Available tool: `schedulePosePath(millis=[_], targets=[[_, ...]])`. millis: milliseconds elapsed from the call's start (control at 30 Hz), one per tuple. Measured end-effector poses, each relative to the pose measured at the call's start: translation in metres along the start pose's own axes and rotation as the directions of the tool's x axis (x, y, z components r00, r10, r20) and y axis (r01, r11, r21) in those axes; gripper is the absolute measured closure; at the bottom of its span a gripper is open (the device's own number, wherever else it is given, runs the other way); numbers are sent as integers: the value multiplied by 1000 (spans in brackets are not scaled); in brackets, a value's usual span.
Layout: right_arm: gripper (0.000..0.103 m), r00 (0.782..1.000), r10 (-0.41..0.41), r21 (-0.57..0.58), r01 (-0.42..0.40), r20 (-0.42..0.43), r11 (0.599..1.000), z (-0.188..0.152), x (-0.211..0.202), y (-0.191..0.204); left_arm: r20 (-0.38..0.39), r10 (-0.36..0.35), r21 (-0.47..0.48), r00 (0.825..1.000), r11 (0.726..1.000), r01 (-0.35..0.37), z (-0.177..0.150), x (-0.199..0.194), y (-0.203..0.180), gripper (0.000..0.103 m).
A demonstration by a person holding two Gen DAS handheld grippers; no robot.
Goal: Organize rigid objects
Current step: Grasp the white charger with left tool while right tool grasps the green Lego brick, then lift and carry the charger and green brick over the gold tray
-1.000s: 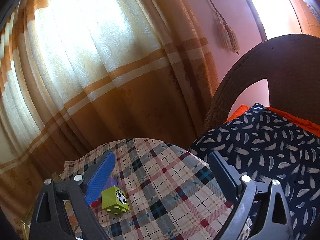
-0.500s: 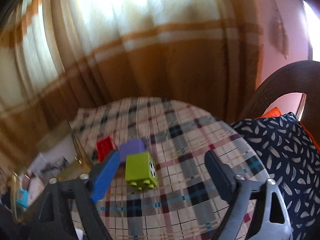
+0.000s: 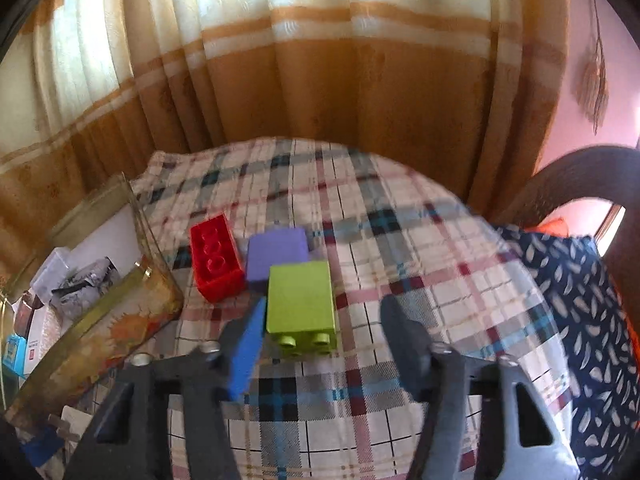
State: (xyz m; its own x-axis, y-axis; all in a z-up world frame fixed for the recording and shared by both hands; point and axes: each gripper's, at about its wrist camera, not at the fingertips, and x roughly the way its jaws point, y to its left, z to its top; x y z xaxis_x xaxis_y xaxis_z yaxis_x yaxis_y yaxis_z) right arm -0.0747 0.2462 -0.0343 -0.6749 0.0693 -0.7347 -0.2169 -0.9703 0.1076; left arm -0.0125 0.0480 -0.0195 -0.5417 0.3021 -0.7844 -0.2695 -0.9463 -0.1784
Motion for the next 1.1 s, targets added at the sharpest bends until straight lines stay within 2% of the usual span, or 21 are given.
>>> schedulePosePath(millis=[67, 133, 200, 267, 333, 367, 433, 533, 667, 800, 833, 867, 900, 1000, 1067, 1100], targets=[[67, 1000, 10, 15, -10, -4, 1000, -1, 1, -2, 18, 17, 12, 1000, 1000, -17, 3, 3, -4, 20], [67, 1000, 23, 18, -23, 0, 1000, -1, 0, -2, 29, 66, 25, 997, 997, -67, 7, 7, -7, 20], [69, 997, 65, 34, -66, 40, 997, -2, -8, -4, 48, 82, 22, 995, 996, -84, 11, 9, -5, 20], [69, 988, 119, 47, -124, 94, 991, -4, -18, -6, 66, 92, 31, 994, 995, -94, 13, 12, -5, 29], [69, 970, 186, 45, -195, 155, 980, -8, -31, -6, 39, 67, 31, 997, 997, -69, 15, 18, -4, 56], [69, 963, 206, 47, -217, 175, 975, -8, -35, -5, 15, 31, 9, 999, 999, -31, 14, 23, -1, 63], [69, 946, 236, 68, -256, 224, 964, -10, -43, -12, 16, 6, -23, 1000, 1000, -5, 13, 22, 4, 64], [69, 932, 252, 129, -292, 261, 948, -13, -47, -26, 25, -26, -51, 999, 998, 27, 12, 20, 10, 65], [69, 938, 229, 133, -269, 259, 954, -9, -46, -22, 64, -58, -81, 996, 995, 63, 7, 11, 16, 66], [69, 942, 220, 134, -260, 253, 956, -7, -45, -21, 118, -35, -68, 992, 997, 43, 7, 0, 14, 66], [69, 942, 217, 137, -258, 255, 957, -8, -45, -22, 140, -25, -44, 990, 999, 31, 6, -5, 10, 79], [69, 943, 213, 138, -254, 256, 957, -8, -46, -24, 147, -13, -19, 989, 1000, 16, 7, -6, 7, 86], [69, 944, 207, 140, -248, 255, 959, -8, -46, -24, 147, -3, -3, 989, 1000, 3, 9, -6, 6, 88], [69, 950, 197, 135, -234, 243, 963, -8, -44, -23, 93, 14, 14, 996, 1000, -16, 10, 3, 4, 86], [69, 951, 194, 131, -229, 240, 965, -8, -44, -23, 90, 19, 2, 996, 1000, -19, 10, 2, 8, 74], [69, 952, 192, 130, -227, 238, 965, -8, -44, -23, 80, 17, -4, 997, 1000, -17, 9, 2, 10, 58]])
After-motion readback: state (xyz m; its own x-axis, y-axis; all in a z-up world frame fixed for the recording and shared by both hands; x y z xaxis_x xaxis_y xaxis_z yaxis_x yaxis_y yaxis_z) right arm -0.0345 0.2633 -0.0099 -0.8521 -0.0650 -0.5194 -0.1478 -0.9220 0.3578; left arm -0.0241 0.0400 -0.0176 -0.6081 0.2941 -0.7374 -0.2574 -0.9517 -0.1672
